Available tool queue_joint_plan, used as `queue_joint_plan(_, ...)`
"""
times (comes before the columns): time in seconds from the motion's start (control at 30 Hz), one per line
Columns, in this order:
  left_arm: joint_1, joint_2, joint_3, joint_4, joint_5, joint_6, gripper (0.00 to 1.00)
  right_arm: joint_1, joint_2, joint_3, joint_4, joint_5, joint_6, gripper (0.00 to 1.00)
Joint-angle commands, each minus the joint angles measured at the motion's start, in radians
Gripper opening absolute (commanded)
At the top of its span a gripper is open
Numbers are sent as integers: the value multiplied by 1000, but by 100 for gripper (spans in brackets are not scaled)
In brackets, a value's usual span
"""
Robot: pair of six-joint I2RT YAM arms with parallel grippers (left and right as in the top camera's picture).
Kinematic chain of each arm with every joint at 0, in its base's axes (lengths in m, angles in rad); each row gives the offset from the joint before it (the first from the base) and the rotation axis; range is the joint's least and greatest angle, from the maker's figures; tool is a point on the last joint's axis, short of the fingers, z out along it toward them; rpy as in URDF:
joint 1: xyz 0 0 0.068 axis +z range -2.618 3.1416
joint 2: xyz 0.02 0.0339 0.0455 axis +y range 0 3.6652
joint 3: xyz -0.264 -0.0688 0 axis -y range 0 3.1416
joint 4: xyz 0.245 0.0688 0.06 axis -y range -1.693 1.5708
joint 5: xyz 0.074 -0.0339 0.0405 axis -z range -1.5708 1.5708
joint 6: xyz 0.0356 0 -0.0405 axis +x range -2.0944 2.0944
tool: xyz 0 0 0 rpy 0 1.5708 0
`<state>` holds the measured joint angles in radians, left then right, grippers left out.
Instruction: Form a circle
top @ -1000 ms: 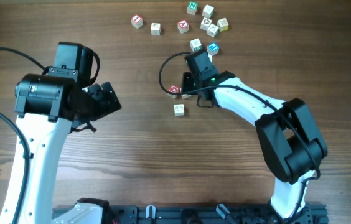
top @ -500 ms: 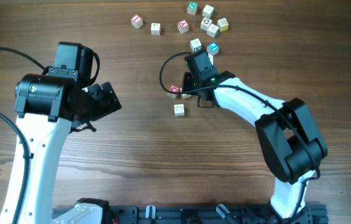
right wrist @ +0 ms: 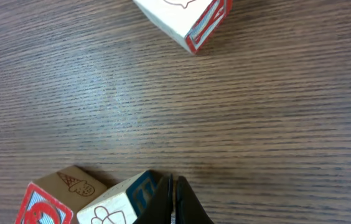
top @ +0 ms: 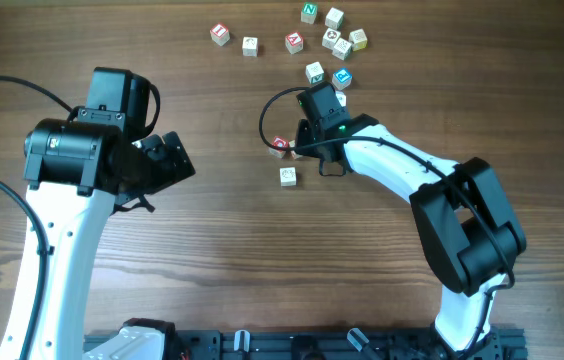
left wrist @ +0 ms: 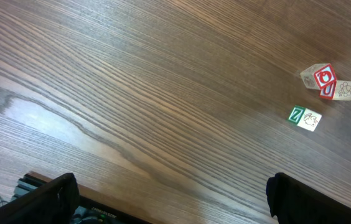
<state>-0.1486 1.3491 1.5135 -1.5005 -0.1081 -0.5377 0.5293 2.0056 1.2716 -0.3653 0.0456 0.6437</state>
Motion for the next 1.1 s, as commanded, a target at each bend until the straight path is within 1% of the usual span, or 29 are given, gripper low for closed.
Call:
queue_joint_plan(0.0, 0, -6, 3, 0, -17, -17, 100, 0, 21, -4, -15, -21, 19, 5)
queue_joint_plan(0.07, 0, -6, 3, 0, -17, -17, 100, 0, 19, -4, -32, -2, 60, 4)
queue_joint_plan(0.13, 0, -6, 3, 0, -17, -17, 100, -5, 14, 2, -103, 46, 158, 5)
queue_joint_plan(0.17, 0, -6, 3, 0, -17, -17, 100, -5, 6, 3, -130, 56, 177, 5)
queue_joint_plan(0.3, 0, -6, 3, 0, -17, -17, 100, 2, -63, 3, -234, 80, 225, 5)
queue_joint_plan(0.37, 0, -6, 3, 0, -17, -17, 100, 23, -105, 3, -288, 90, 227, 4)
queue_joint_plan(0.5, 0, -6, 3, 0, -17, -17, 100, 82, -176, 3, -402, 38, 227, 5)
queue_joint_plan(0.53, 0, -6, 3, 0, -17, -17, 100, 105, -187, 3, -415, 20, 227, 11)
queue_joint_plan(0.57, 0, -6, 3, 0, -17, -17, 100, 129, -194, 3, -415, 13, 227, 27)
queue_joint_plan(0.6, 0, -6, 3, 0, -17, -17, 100, 158, -194, 3, -407, 19, 224, 41)
queue_joint_plan(0.63, 0, -6, 3, 0, -17, -17, 100, 178, -193, 2, -399, 43, 223, 47)
queue_joint_plan(0.67, 0, -6, 3, 0, -17, -17, 100, 199, -190, -6, -379, 80, 223, 49)
queue_joint_plan(0.73, 0, -6, 3, 0, -17, -17, 100, 229, -189, -37, -318, 97, 222, 59)
queue_joint_plan(0.8, 0, -6, 3, 0, -17, -17, 100, 245, -183, -77, -254, 98, 223, 60)
queue_joint_plan(0.9, 0, -6, 3, 0, -17, -17, 100, 257, -154, -164, -104, 97, 223, 66)
queue_joint_plan(1.0, 0, -6, 3, 0, -17, -17, 100, 257, -150, -172, -66, 113, 203, 70)
queue_joint_plan(1.07, 0, -6, 3, 0, -17, -17, 100, 257, -150, -172, -54, 138, 180, 76)
